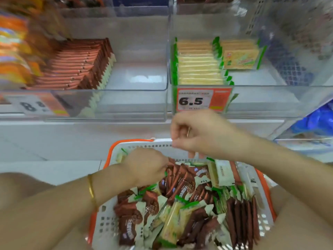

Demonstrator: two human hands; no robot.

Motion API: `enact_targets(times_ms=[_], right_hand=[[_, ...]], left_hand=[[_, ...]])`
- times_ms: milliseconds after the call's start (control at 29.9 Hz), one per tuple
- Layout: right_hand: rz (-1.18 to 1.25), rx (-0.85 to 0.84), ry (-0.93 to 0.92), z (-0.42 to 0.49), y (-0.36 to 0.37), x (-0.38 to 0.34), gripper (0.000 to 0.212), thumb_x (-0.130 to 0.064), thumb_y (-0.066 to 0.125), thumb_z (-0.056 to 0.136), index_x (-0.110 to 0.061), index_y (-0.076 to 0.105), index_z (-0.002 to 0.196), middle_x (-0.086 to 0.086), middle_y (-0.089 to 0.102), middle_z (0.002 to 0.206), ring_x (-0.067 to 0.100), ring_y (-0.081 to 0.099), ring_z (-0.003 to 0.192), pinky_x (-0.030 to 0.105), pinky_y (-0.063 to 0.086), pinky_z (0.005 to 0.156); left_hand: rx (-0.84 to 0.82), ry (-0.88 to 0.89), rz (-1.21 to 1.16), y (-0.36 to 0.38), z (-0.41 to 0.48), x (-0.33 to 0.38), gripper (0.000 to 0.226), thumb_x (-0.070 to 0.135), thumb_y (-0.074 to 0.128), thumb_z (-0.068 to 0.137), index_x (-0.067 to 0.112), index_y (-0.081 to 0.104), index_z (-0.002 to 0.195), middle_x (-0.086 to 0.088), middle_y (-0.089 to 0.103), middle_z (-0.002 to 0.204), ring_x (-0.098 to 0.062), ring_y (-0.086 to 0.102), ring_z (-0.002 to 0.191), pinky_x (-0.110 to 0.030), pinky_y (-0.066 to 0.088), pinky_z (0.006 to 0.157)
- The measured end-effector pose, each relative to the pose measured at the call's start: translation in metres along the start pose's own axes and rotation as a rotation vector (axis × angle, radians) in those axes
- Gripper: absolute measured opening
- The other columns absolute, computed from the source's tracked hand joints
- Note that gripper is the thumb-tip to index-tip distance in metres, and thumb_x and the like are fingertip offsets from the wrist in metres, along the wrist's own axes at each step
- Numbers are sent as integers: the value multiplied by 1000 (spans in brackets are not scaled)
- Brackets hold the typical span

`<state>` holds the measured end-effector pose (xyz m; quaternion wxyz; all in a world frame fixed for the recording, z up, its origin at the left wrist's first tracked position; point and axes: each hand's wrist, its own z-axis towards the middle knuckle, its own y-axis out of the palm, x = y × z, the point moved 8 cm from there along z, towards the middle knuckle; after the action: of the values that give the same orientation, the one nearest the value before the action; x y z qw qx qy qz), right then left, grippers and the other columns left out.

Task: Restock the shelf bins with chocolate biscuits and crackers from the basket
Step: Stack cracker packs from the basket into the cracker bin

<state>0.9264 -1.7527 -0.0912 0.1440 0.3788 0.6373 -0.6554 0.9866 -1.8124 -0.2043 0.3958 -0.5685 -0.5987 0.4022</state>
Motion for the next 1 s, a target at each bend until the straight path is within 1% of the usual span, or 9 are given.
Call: enact_targets(times_ms=[67, 134, 234, 334, 501, 602, 735, 869, 1003], right_hand=[[13, -253, 122, 11, 65, 29, 5, -12, 62, 89, -12, 57, 87, 6, 65, 72, 9, 62, 47, 21, 51, 46], [-3, -397, 235, 17, 105, 66, 3, -13, 57, 93, -11, 56, 94, 2, 61, 74, 9, 61, 51, 25, 54, 49], [-54, -449, 328, 20, 123, 109, 5, -15, 56, 94, -12, 55, 98, -1, 56, 80, 12, 63, 59, 23, 53, 49], [-53, -442, 362, 21, 120, 125, 3, -18, 56, 94, -16, 54, 93, 7, 64, 87, 20, 69, 70, 24, 55, 50], [59, -458, 380, 28, 124, 122, 3, -18, 54, 95, -15, 55, 94, 16, 66, 93, 28, 70, 80, 32, 59, 61], [109, -469, 358, 29, 131, 116, 4, -16, 54, 95, -14, 54, 93, 5, 58, 86, 16, 66, 69, 25, 57, 55], [144, -464, 353, 26, 131, 114, 6, -15, 55, 95, -15, 53, 90, 3, 55, 84, 12, 64, 67, 25, 56, 55], [126, -417, 346, 28, 123, 113, 8, -15, 55, 95, -11, 54, 101, 6, 62, 85, 20, 66, 72, 30, 57, 63], [6, -251, 280, 36, 101, 103, 43, -21, 61, 91, -12, 44, 131, 12, 52, 125, 19, 54, 94, 25, 42, 78]], left_hand=[[-180, -180, 50, 51, 6, -38, 19, 28, 44, 94, 16, 58, 100, -3, 61, 108, -25, 58, 102, -32, 44, 73], [-177, -313, 102, 77, 7, -70, 24, 21, 50, 92, 18, 58, 114, -4, 58, 118, -25, 55, 110, -35, 47, 80], [-94, -519, 154, 93, 3, -108, 36, 11, 44, 92, 11, 44, 128, -10, 42, 131, -28, 39, 125, -36, 40, 96], [-60, -684, 107, 104, 0, -134, 40, 11, 45, 92, 8, 37, 131, -11, 39, 134, -28, 36, 127, -35, 41, 94], [-59, -664, 183, 122, 6, -135, 42, 13, 50, 91, 9, 37, 131, -9, 49, 128, -26, 46, 120, -33, 43, 91], [-39, -642, 188, 125, 10, -126, 55, 9, 59, 84, 8, 29, 130, -13, 47, 123, -28, 50, 114, -33, 44, 89], [74, -724, -189, 126, 0, -126, 59, -7, 57, 79, 10, 29, 128, -17, 40, 117, -34, 57, 96, -37, 49, 73], [193, -756, -482, 98, -7, -138, 61, -8, 58, 81, 10, 27, 130, -19, 45, 118, -37, 58, 91, -43, 51, 72], [118, -546, -811, 59, -1, -108, 65, 1, 72, 79, 11, 33, 129, -8, 55, 102, -22, 60, 80, -27, 48, 59]])
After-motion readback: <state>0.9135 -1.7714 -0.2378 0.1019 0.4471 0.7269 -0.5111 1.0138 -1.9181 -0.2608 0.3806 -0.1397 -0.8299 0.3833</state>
